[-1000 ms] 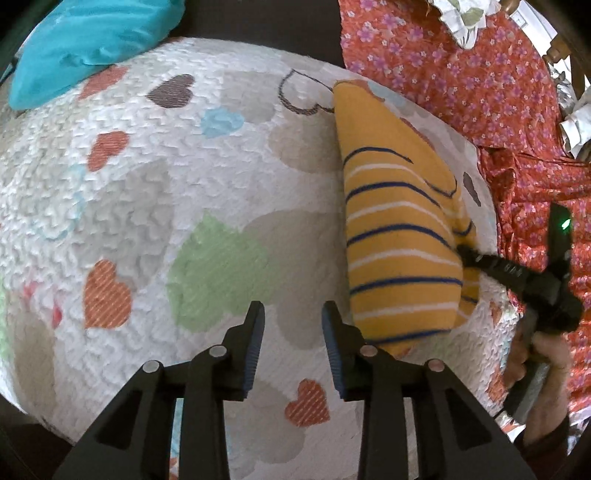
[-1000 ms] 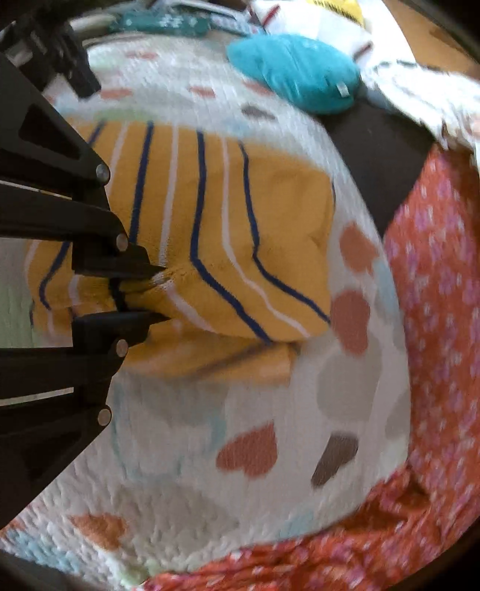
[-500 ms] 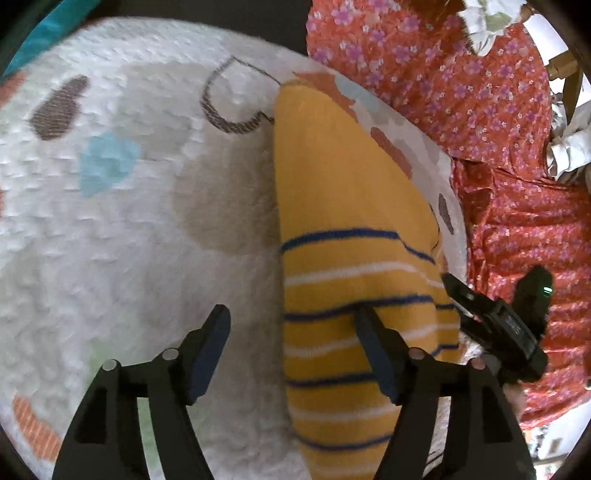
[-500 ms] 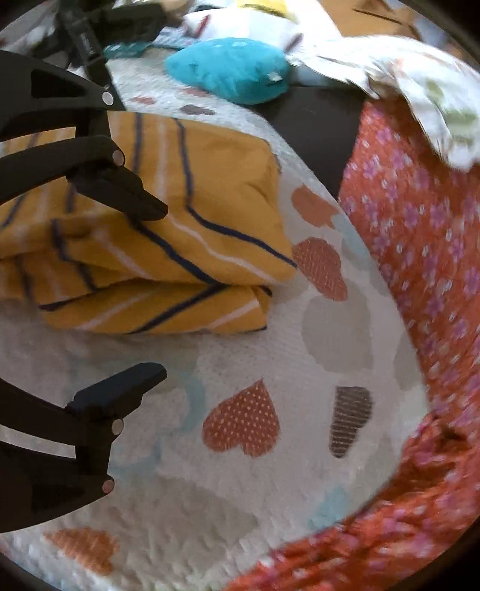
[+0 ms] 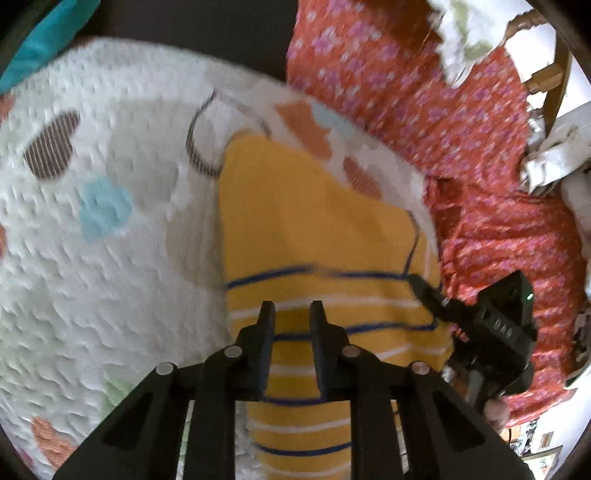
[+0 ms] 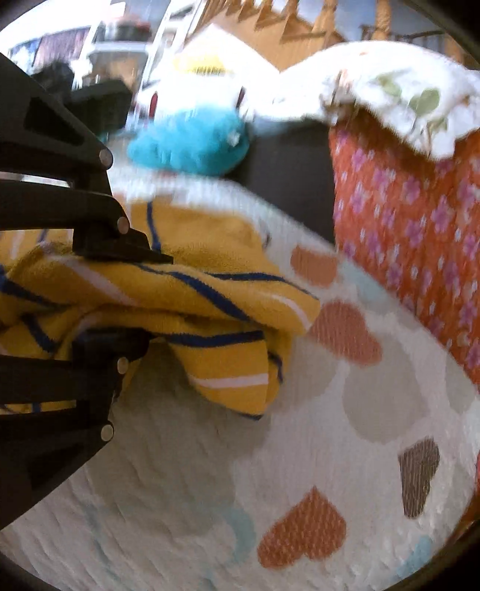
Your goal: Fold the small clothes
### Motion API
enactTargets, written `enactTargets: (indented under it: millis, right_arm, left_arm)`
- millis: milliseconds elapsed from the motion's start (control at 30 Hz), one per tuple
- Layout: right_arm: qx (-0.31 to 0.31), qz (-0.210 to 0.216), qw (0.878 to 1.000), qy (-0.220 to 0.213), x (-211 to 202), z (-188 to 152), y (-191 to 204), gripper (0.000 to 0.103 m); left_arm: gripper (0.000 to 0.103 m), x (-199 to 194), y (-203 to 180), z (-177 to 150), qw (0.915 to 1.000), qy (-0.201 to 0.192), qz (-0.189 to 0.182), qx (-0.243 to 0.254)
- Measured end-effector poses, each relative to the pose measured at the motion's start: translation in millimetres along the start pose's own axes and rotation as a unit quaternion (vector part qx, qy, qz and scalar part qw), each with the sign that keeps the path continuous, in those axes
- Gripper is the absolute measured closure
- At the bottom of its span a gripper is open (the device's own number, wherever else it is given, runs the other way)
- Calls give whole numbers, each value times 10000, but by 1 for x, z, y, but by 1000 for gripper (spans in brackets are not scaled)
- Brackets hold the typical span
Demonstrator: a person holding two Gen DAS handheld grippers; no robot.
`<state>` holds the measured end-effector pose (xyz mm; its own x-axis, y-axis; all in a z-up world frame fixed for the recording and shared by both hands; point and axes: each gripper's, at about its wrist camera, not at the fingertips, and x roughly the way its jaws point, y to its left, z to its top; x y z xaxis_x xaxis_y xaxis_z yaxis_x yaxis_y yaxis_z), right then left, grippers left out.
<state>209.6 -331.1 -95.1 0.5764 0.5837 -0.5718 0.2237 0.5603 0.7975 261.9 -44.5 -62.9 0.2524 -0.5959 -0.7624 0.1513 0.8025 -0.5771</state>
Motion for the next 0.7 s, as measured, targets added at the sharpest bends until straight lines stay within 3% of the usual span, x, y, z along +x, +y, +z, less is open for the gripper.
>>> enactTargets:
  millis: [167, 267, 367, 400, 467, 500, 633, 700]
  right_arm:
    - [-63, 558, 9984, -52, 7, -6, 30, 76]
    - [-15, 260, 9995, -194, 7, -4, 20, 77]
    - [-540, -1249, 9899, -393, 0, 1, 1, 77]
    - [-912, -2070, 9730, -458, 0, 2, -5, 77]
    - [-1318, -2971, 9443, -517, 0, 0, -14, 76]
    - [-1423, -3068, 9392, -590, -8, -1, -15, 75]
    - [-1221, -2445, 9585, -817, -45, -11, -9, 68]
    - [-1226, -1946, 9700, -792, -60, -24, -3, 66]
  left_arm:
    - [85, -29, -21, 17, 9972, -267, 540, 435]
    - [69, -32, -21, 7, 9952, -286, 747, 569]
    - [65, -20, -11, -14, 9943, -161, 875, 584]
    - [65, -15, -7, -18, 9947, -85, 869, 544]
    - [64, 0, 4, -31, 9961, 137, 791, 374]
    - [63, 6, 8, -36, 9965, 220, 745, 294]
    - [57, 21, 18, -59, 9979, 373, 520, -38]
    - [46, 22, 18, -67, 9979, 245, 582, -122]
